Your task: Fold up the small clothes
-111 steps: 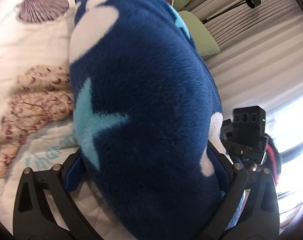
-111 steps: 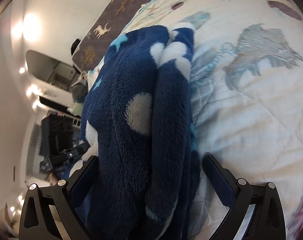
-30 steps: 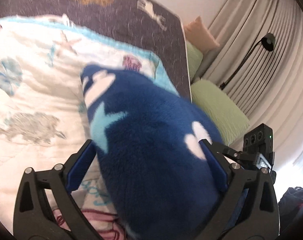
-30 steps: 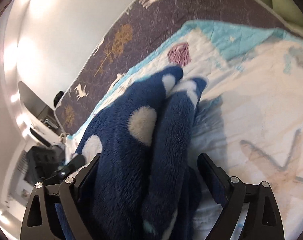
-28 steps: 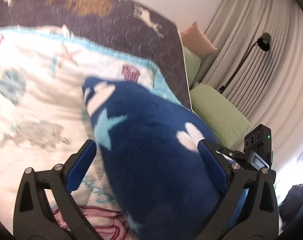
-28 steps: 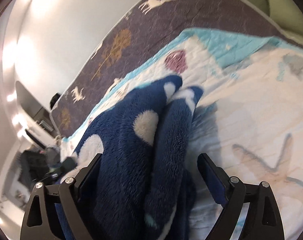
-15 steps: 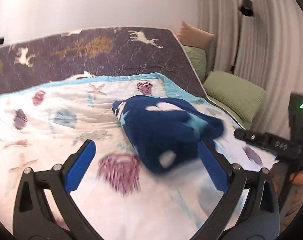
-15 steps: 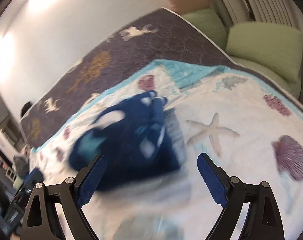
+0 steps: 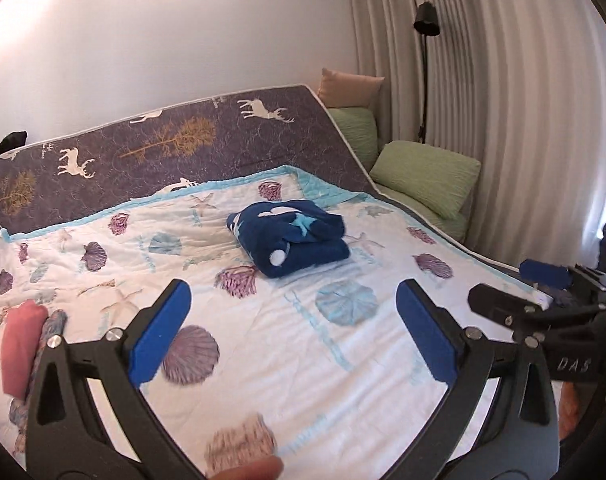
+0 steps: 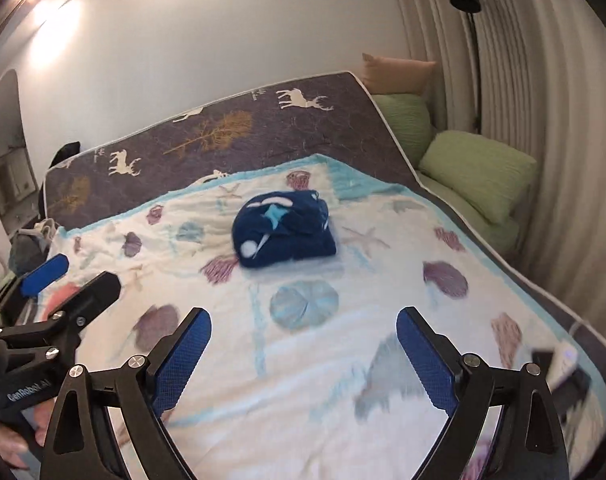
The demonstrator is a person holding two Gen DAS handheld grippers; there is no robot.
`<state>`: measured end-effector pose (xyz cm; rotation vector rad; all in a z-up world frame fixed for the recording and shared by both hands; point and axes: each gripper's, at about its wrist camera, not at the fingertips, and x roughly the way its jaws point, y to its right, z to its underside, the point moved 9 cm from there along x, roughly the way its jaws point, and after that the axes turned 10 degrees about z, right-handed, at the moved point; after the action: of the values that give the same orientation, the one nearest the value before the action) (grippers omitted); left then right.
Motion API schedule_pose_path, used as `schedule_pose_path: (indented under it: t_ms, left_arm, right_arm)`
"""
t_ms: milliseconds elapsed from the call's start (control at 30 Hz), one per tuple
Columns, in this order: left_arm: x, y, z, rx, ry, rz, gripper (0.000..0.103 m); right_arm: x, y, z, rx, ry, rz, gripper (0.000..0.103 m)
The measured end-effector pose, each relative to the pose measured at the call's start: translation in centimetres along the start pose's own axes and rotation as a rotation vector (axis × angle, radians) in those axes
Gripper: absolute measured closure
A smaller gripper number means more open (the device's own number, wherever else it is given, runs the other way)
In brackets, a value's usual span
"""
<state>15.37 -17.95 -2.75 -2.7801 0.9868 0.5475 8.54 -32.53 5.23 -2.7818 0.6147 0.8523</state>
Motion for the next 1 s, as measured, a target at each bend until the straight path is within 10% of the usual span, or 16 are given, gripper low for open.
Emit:
schedule_pose_path:
  t_ms: [1000]
  left_arm:
    - [-11.1,2.5,4.8,-0.027,0.063,-0.057,0.001]
  right_arm:
    - [-10.8,0.1,6.2,0.022,0.062,0.027,0.005]
